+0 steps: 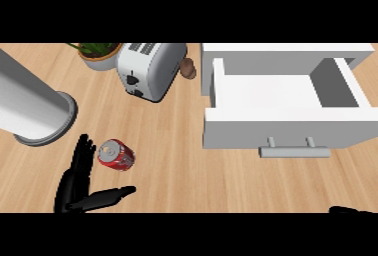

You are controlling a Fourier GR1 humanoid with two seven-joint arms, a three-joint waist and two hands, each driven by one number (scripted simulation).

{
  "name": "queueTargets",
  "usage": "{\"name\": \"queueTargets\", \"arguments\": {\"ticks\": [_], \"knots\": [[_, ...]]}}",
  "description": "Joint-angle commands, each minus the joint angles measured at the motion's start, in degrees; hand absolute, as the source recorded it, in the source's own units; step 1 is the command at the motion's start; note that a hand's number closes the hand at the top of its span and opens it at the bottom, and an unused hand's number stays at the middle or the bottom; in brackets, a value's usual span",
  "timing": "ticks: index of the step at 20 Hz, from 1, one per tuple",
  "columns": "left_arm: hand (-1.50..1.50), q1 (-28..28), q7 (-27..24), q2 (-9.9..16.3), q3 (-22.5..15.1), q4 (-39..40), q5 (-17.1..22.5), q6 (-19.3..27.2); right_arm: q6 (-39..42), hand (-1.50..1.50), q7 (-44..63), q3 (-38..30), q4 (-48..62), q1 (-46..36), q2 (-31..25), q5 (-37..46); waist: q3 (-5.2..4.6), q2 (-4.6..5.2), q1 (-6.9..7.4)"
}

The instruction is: Pick up the can, place it into the drawer and close the drawer

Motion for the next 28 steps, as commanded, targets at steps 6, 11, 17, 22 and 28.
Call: {"name": "queueTargets", "arguments": {"ticks": [6,11,17,22,28], "knots": [[-1.50,-8.45,-7.89,2.52,5.15,18.02,2.19,-2.18,-0.90,-1.50,4.76,-0.64,-0.73,-4.49,-1.09,1.20,0.00,0.05,0.06],[-1.50,-11.20,-13.69,1.47,6.40,26.66,2.73,-0.39,1.98,-1.50,1.14,-0.04,-3.40,2.41,2.29,1.51,0.01,0.01,-0.08],[-1.50,-14.75,-14.07,4.80,8.81,31.50,5.76,-3.27,3.90,-1.50,1.33,-3.91,-2.83,1.48,0.84,-1.51,0.01,0.00,-0.07],[-1.50,-21.23,-17.89,3.31,8.18,39.01,4.51,-1.37,3.76,-1.50,-0.63,-3.07,0.38,-0.09,1.37,0.20,0.01,0.02,-0.15],[-1.50,-27.58,-21.13,7.83,9.19,49.27,5.29,-9.94,2.19,-1.50,5.07,-3.54,-3.01,-3.42,-0.52,-0.23,-0.02,0.08,-0.29]]}}
